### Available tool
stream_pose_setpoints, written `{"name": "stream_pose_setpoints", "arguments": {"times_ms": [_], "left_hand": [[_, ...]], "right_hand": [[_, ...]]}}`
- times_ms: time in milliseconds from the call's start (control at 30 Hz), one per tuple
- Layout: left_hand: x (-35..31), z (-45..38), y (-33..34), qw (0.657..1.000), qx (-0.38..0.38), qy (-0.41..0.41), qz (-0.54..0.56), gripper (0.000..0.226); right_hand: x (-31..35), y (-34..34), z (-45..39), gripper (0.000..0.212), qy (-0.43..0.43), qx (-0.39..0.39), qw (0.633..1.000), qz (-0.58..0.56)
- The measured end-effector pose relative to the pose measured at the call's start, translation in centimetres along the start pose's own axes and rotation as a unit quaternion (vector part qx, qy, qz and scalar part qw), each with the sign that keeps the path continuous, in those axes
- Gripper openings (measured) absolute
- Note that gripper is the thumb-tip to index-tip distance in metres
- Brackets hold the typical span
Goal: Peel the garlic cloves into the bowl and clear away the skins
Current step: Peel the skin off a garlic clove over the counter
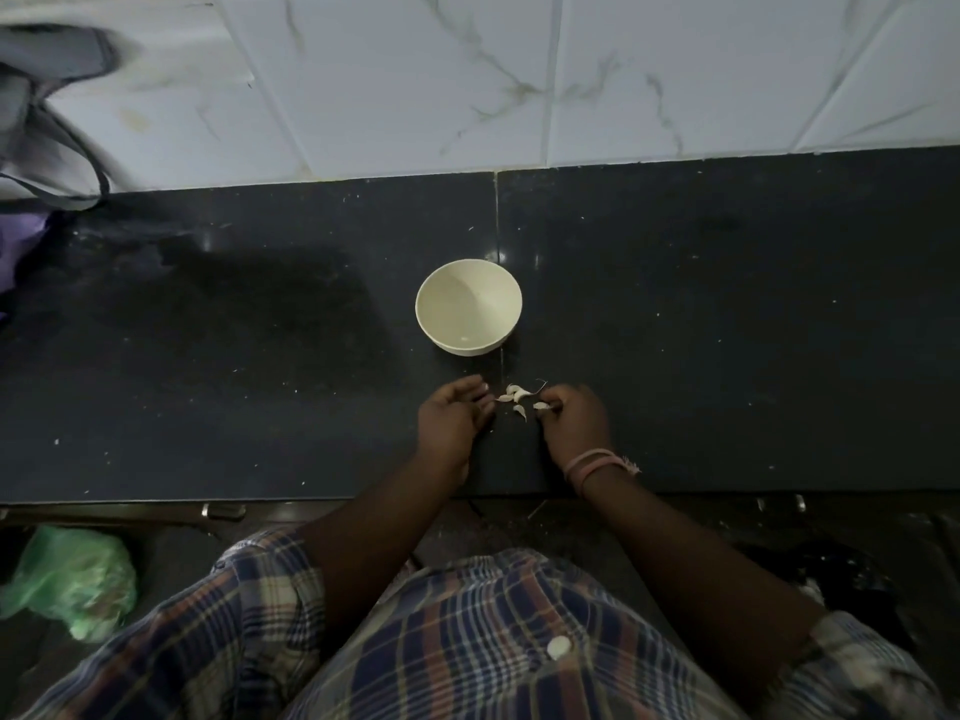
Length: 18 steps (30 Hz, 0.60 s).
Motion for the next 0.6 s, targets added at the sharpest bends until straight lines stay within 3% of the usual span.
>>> {"name": "stream_pose_setpoints", "arguments": {"times_ms": [133,333,467,600], "left_hand": [[1.4,1.1,-1.0,0.998,-0.053,-0.015,-0.001,0.021],[1.2,2.8,-1.2,0.992,0.023,-0.003,-0.121,0.009],[-1.2,3.0,-1.5,0.985,0.091,0.028,-0.146,0.013],[-2.9,2.6,-3.1,0.983,0.11,0.033,-0.142,0.014]], "right_hand": [[-0.5,0.2,0.1,0.014,-0.003,-0.004,1.0,-0.005],[0.6,0.5,2.1,0.011,0.067,-0.008,0.986,-0.151],[3.6,1.4,3.8,0.008,0.079,-0.009,0.956,-0.284],[5.5,2.4,4.3,0.007,0.077,-0.003,0.941,-0.328]]}}
Point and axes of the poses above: each hand's wrist, its own z-axis away from the middle knuckle, its own y-axis out of the palm, x = y × z, the point moved 2 cm from there along -z, towards the middle knuckle
